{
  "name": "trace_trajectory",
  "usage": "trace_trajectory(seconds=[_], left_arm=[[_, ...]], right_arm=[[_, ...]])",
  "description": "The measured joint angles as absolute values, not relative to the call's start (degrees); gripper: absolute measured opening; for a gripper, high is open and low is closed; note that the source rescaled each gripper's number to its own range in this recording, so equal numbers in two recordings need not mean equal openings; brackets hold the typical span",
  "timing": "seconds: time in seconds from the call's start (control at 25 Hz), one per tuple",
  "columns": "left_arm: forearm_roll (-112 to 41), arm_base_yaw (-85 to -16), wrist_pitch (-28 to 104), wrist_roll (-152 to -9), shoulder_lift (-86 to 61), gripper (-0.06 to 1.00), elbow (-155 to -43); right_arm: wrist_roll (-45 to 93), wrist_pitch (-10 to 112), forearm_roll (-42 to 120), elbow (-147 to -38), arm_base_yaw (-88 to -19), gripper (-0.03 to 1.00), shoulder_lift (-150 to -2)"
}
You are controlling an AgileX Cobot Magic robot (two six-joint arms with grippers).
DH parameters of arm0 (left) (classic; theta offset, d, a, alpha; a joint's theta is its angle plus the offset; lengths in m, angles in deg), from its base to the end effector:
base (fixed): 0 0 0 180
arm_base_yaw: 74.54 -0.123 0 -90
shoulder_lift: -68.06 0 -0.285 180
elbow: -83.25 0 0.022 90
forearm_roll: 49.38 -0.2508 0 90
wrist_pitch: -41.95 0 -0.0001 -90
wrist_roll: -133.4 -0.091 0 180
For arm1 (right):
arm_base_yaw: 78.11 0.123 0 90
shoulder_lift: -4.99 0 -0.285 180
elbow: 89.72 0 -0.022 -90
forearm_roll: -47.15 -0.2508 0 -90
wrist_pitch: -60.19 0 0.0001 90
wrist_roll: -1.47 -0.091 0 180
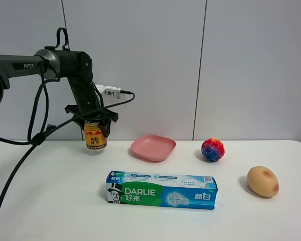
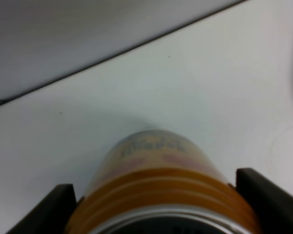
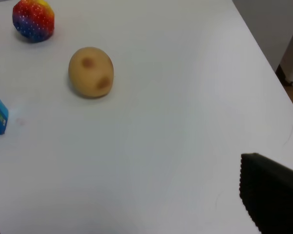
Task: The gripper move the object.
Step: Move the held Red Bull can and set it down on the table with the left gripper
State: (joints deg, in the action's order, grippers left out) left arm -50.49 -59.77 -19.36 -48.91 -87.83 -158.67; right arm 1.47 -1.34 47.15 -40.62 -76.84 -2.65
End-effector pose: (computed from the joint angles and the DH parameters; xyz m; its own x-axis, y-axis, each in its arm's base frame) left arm 0.5321 -0.1387 0.1613 -0.8649 0.2793 -0.4170 0.2913 0.9560 0.0362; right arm -0.0047 -0.0001 0.2736 -0.4735 -0.0105 -0.8807 -0.0222 0.9998 0.0000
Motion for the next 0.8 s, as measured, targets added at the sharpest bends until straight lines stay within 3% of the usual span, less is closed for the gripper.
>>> trace_trajectory(seconds=[0.6, 0.72, 0.8], left_arm=[[-50.64, -59.77, -17.99, -51.92, -89.99, 0.02, -158.67], [-50.64, -59.77, -18.24, -51.92, -89.99, 0.09, -158.67], [-50.65, -59.77, -18.31, -52.20, -89.99, 0.29, -158.67]], right_arm=[[1.47, -1.34, 47.15, -40.62, -76.84, 1.00, -2.65], [1.47, -1.34, 47.15, -40.62, -76.84, 1.00, -2.65], [1.47, -1.34, 47.15, -40.62, -76.84, 1.00, -2.65]])
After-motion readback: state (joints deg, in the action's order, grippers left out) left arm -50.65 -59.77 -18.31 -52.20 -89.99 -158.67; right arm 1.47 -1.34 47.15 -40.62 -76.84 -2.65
